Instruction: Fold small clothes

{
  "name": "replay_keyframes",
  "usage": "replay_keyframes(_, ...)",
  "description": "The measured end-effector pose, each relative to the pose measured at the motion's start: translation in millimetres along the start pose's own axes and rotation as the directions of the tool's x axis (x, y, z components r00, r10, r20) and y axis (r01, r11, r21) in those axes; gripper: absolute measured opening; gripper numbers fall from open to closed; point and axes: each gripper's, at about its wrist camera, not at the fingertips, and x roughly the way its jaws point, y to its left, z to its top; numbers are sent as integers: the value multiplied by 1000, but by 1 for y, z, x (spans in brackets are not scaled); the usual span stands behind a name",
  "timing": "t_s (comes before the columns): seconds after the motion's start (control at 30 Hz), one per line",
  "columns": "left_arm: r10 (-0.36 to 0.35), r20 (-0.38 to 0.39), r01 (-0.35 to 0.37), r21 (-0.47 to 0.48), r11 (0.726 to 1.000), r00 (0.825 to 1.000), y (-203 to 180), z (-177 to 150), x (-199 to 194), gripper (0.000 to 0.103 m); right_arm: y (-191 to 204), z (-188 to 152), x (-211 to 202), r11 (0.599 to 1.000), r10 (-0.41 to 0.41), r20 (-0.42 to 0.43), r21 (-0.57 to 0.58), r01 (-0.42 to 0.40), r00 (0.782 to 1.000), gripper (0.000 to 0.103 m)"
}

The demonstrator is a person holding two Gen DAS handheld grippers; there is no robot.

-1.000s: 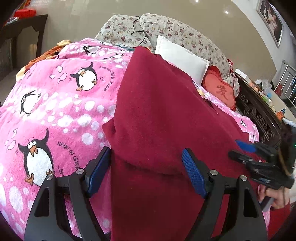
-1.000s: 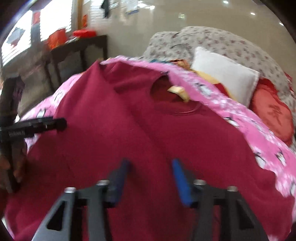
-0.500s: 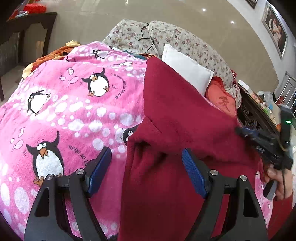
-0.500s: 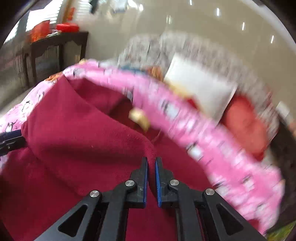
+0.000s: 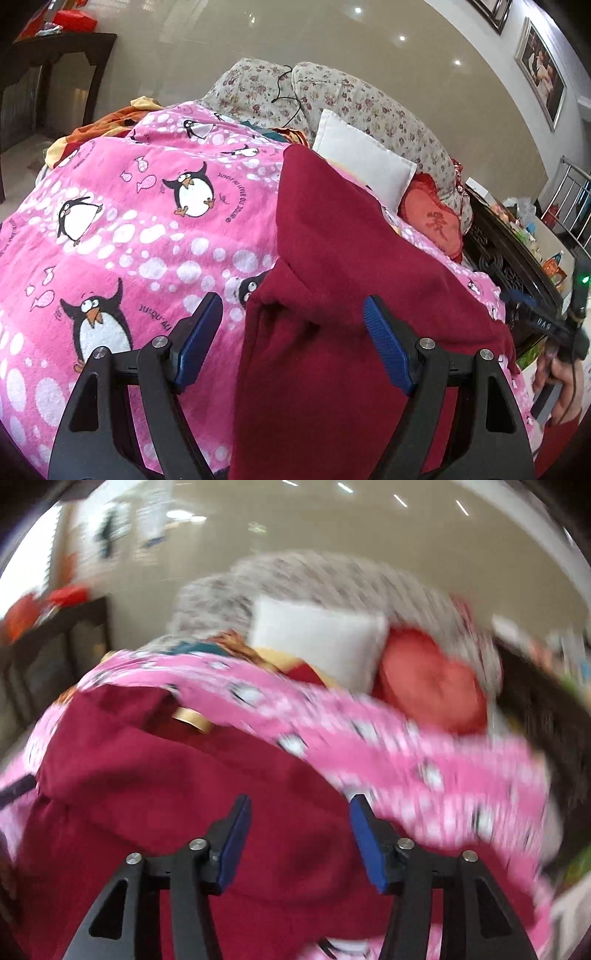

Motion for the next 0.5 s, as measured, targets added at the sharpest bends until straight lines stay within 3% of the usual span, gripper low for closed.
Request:
replay_keyframes(0.13, 9, 20, -9, 15, 1000, 1000, -3, 2, 3, 79, -28, -14, 27, 990, 75, -70, 126, -65, 995, 53)
replay_keyframes(0.2, 9, 41, -10, 24, 1000, 999, -4, 2, 0, 79, -26, -18, 38, 988, 99, -90, 128, -88, 991, 34)
replay_keyframes(0.23, 10, 52, -11, 27, 1000, 999, -4, 2, -2, 79, -22, -21, 39, 991, 89, -84, 105, -80, 992, 26)
replay_keyframes(0.33, 13, 54, -15, 26, 1000, 998, -3, 3, -3, 79, -10, -17, 30, 995, -92, -2, -31, 92, 996, 15)
replay_keyframes(0.4, 15, 39, -16, 24, 1000, 999, -2, 3, 0, 79, -16, -19, 41, 984, -171, -26, -60, 169, 985, 14)
replay_keyframes(0.47, 16, 33, -17, 25, 1000, 999, -2, 1, 1, 79, -28, -24, 46, 996, -92, -97, -6, 92, 991, 14)
replay_keyframes(0.5, 14, 37, -15, 26, 1000, 999, -2, 1, -1, 79, -33, -27, 40, 997, -67, -86, 28, 70, 994, 14)
